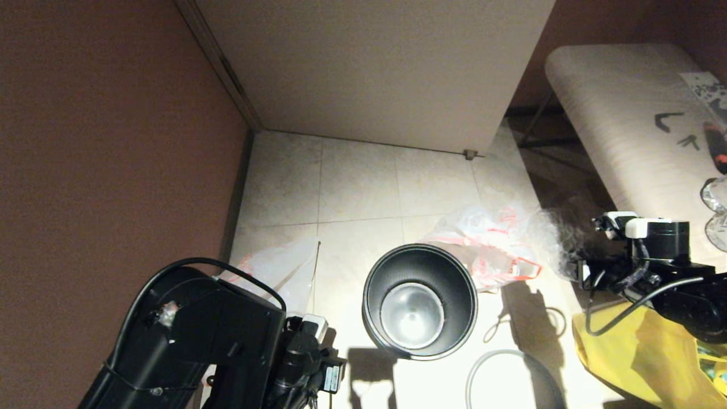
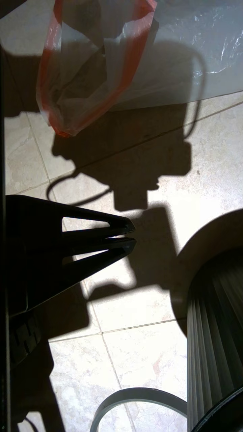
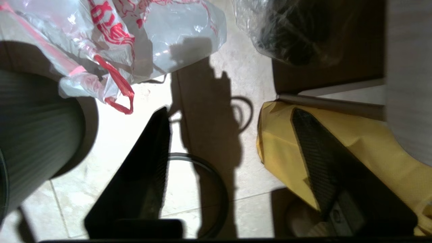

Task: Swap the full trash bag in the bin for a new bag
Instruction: Place the trash bag on the floor, then pick up a new trash bag

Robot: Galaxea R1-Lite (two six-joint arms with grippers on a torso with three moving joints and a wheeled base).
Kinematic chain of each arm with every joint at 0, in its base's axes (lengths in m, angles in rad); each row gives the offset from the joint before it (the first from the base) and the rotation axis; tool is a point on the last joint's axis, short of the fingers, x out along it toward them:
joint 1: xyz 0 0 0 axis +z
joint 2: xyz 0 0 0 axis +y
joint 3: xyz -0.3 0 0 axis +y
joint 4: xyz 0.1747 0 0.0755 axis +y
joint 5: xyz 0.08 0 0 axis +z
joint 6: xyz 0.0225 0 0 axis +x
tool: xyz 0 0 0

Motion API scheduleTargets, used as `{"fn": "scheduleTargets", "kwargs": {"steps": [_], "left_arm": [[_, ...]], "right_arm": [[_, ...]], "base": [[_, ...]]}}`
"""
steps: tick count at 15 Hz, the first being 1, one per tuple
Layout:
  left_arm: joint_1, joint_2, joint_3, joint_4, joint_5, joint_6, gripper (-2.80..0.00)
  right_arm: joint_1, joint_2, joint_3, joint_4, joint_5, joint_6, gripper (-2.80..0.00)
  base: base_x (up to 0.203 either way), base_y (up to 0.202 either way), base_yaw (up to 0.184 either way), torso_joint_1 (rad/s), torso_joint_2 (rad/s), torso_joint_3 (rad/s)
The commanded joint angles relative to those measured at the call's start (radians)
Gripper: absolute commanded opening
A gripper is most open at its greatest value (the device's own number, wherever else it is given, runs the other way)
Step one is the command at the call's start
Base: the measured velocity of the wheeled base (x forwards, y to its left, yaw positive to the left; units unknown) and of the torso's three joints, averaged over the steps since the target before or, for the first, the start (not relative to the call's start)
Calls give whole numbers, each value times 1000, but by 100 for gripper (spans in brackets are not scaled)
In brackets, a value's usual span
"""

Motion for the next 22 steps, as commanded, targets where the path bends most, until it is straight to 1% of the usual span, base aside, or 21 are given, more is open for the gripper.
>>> {"fn": "scheduleTargets", "kwargs": {"steps": [1, 2, 3, 6, 9, 10, 12, 14, 15, 17, 20, 22], "left_arm": [[1, 2, 0, -9, 2, -1, -280], [1, 1, 1, -9, 2, -1, -280], [3, 3, 1, -9, 2, -1, -280], [15, 14, -11, -9, -5, 2, -280], [15, 19, -11, -9, -4, 5, -280], [15, 21, -11, -9, -4, 5, -280], [15, 24, -13, -9, -5, 7, -280], [15, 24, -13, -9, -6, 5, -280], [16, 24, -13, -9, -6, 5, -280], [16, 27, -15, -9, -7, 5, -280], [16, 32, -25, -9, -16, 7, -280], [16, 33, -27, -9, -16, 7, -280]], "right_arm": [[0, -126, 42, 2, -1, -28, -280], [-5, -135, 42, 6, -14, -62, -280], [-5, -151, 39, 8, -31, -69, -280], [0, -248, 39, 31, -35, -91, -280], [48, -407, 38, 132, -26, -86, -280], [84, -471, 38, 185, -25, -86, -280], [195, -587, 38, 299, -48, -88, -280], [321, -683, 42, 378, -116, -87, -280], [362, -723, 50, 417, -141, -88, -280], [380, -794, 95, 447, -170, -105, -280], [380, -909, 164, 453, -199, -166, -280], [377, -981, 184, 454, -206, -173, -280]], "base": [[0, 0, 0, 0, 0, 0], [0, 0, 0, 0, 0, 0], [0, 0, 0, 0, 0, 0], [0, 0, 0, 0, 0, 0], [0, 0, 0, 0, 0, 0], [0, 0, 0, 0, 0, 0], [0, 0, 0, 0, 0, 0], [0, 0, 0, 0, 0, 0], [0, 0, 0, 0, 0, 0], [0, 0, 0, 0, 0, 0], [0, 0, 0, 0, 0, 0], [0, 0, 0, 0, 0, 0]]}}
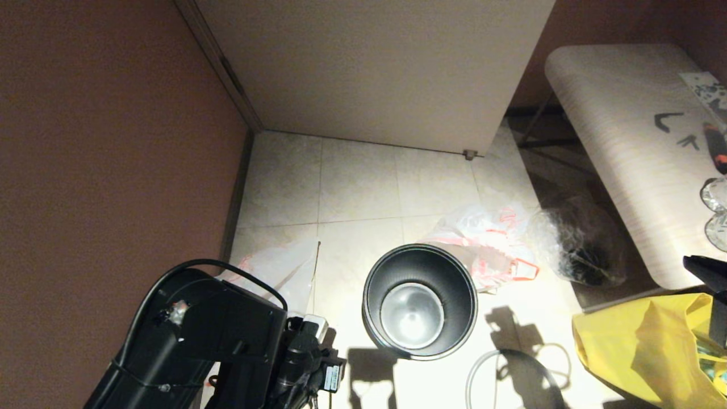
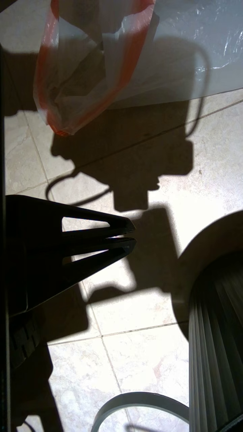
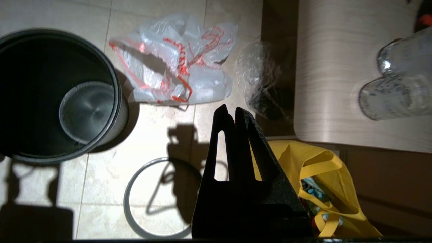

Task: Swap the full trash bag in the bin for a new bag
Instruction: Pick up a new trash bag

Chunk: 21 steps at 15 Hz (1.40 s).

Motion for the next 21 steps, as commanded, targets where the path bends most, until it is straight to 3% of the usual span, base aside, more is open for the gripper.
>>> {"fn": "scheduleTargets", "kwargs": {"steps": [1, 5, 9, 12, 14, 17, 18, 21], "left_arm": [[0, 3, -2, -9, 2, -1, -280], [3, 4, -4, -9, 2, -1, -280], [4, 9, -12, -9, 2, 11, -280], [8, 10, -12, -9, 2, 11, -280], [8, 12, -14, -9, 2, 12, -280], [8, 21, -17, -9, 3, 14, -280], [8, 21, -17, -9, 2, 14, -280], [8, 21, -17, -9, 2, 28, -280]], "right_arm": [[-3, -106, 21, -2, -3, -2, -280], [-47, -194, 56, -4, -5, -12, -280], [-142, -379, 76, -2, -6, -24, -280], [-166, -524, 125, 11, 6, -19, -280], [-169, -612, 158, 53, 28, 20, -280], [-185, -711, 169, 224, 63, 110, -280], [-189, -710, 169, 227, 69, 157, -280], [-190, -710, 204, 245, 97, 176, -280]], "base": [[0, 0, 0, 0, 0, 0], [0, 0, 0, 0, 0, 0], [0, 0, 0, 0, 0, 0], [0, 0, 0, 0, 0, 0], [0, 0, 0, 0, 0, 0], [0, 0, 0, 0, 0, 0], [0, 0, 0, 0, 0, 0], [0, 0, 0, 0, 0, 0]]}}
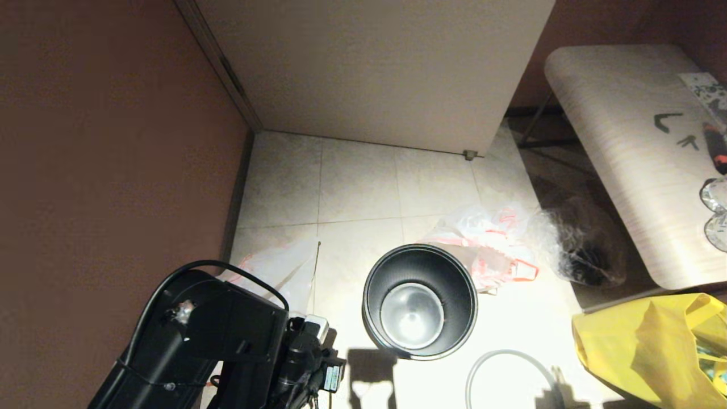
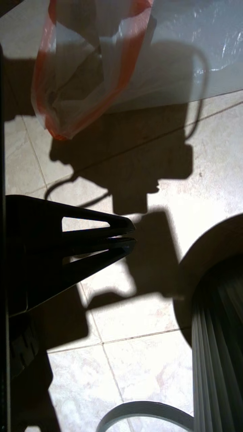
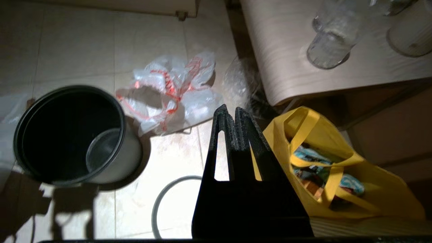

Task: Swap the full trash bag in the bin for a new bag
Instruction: Pick up a new trash bag

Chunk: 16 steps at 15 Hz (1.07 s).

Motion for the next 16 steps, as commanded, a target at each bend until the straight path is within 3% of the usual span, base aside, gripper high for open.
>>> {"fn": "scheduleTargets", "kwargs": {"steps": [1, 6, 10, 16], "left_arm": [[0, 5, 0, -8, 2, 2, -280], [0, 8, 0, -8, 2, 4, -280], [4, 10, -1, -8, 2, 5, -280], [8, 13, -11, -8, 2, 4, -280]], "right_arm": [[-1, -7, 19, 21, 29, 0, -280], [-34, -7, 100, 43, 50, 2, -280], [-151, -31, 115, 41, 138, -39, -280], [-192, -154, 205, 35, 181, -25, -280]], "base": [[0, 0, 0, 0, 0, 0], [0, 0, 0, 0, 0, 0], [0, 0, 0, 0, 0, 0], [0, 0, 0, 0, 0, 0]]}}
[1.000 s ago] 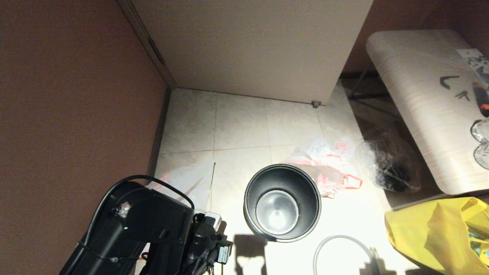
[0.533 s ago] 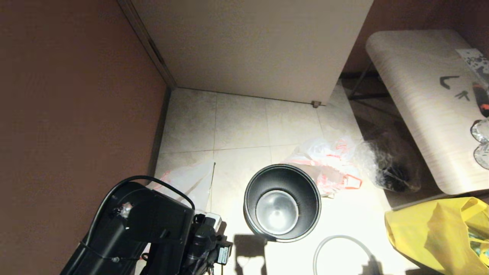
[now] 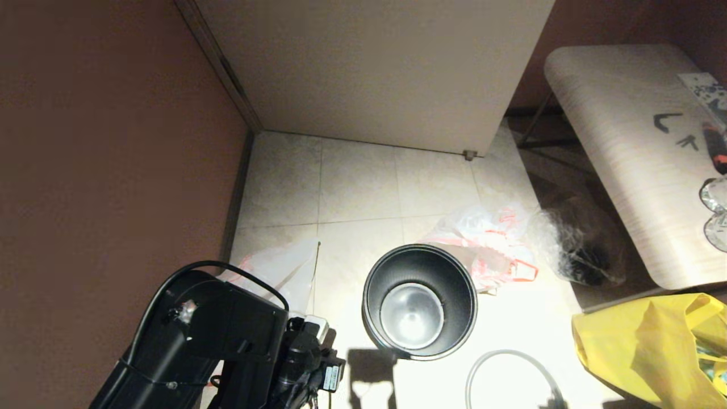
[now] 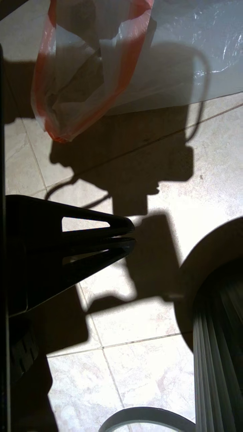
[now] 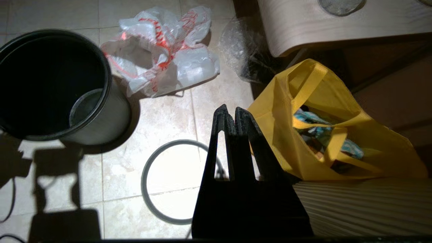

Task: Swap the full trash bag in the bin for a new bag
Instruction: Pick up a new trash bag

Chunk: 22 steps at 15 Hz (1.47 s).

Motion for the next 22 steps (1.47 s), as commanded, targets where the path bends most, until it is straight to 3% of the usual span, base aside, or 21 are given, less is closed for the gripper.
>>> {"fn": "scheduleTargets", "kwargs": {"steps": [1, 5, 11, 16, 22], "left_arm": [[4, 2, -2, -8, 2, -3, -280], [6, 1, -4, -8, 2, -3, -280], [8, 2, -7, -8, 2, -3, -280], [31, 2, -8, -8, 3, -1, -280], [51, 12, -36, -8, 7, 2, -280]], "right_arm": [[-8, -67, 42, 1, 23, -1, -280], [-11, -173, 147, -15, 124, -5, -280], [-11, -173, 156, -31, 128, 19, -280], [-11, -173, 156, -29, 139, -40, -280], [-11, -173, 156, -29, 136, -25, -280]], "base": [[0, 0, 0, 0, 0, 0], [0, 0, 0, 0, 0, 0], [0, 0, 0, 0, 0, 0], [0, 0, 0, 0, 0, 0], [0, 0, 0, 0, 0, 0]]}}
